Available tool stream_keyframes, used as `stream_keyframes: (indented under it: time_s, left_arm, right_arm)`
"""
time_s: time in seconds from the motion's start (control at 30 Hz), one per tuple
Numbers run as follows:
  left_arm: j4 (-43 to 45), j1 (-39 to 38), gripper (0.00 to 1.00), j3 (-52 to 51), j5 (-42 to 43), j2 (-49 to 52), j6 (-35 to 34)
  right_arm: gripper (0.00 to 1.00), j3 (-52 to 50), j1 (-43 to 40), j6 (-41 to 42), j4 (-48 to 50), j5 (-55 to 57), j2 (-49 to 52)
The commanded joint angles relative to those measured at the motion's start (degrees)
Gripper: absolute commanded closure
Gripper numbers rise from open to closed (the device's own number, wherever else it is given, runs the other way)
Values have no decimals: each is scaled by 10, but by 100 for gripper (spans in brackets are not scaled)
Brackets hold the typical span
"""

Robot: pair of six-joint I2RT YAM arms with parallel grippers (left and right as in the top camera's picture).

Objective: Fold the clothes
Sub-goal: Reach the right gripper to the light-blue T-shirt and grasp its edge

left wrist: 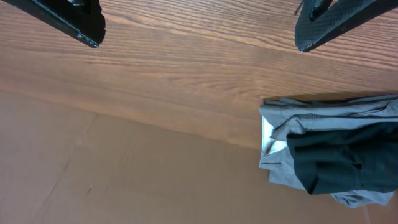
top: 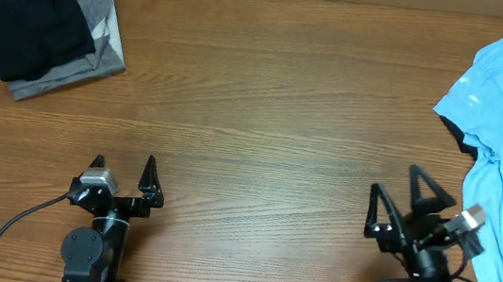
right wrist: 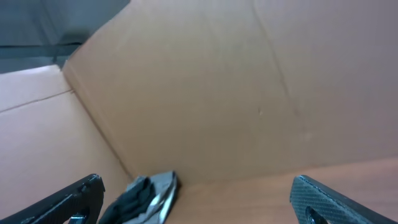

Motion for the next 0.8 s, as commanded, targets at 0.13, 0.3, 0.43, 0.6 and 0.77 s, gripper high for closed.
stream_keyframes:
  time_s: [0.13, 0.3, 0.43, 0.6, 0.77]
  left_arm:
    - [-1, 3, 0, -2, -6, -5, 14]
    - [-1, 3, 0, -2, -6, -5, 14]
    - [-1, 3, 0, -2, -6, -5, 14]
    - [-1, 3, 0, -2, -6, -5, 14]
    - [-1, 3, 0, -2, -6, -5, 14]
  right_arm:
    - [0, 187, -2, -111, -71, 101, 216]
    - [0, 371, -3, -172, -180, 151, 444]
    - [0, 525, -25, -185, -285, 153, 608]
    - [0, 719, -68, -229, -433, 153, 804]
    - [0, 783, -99, -229, -464, 154, 909]
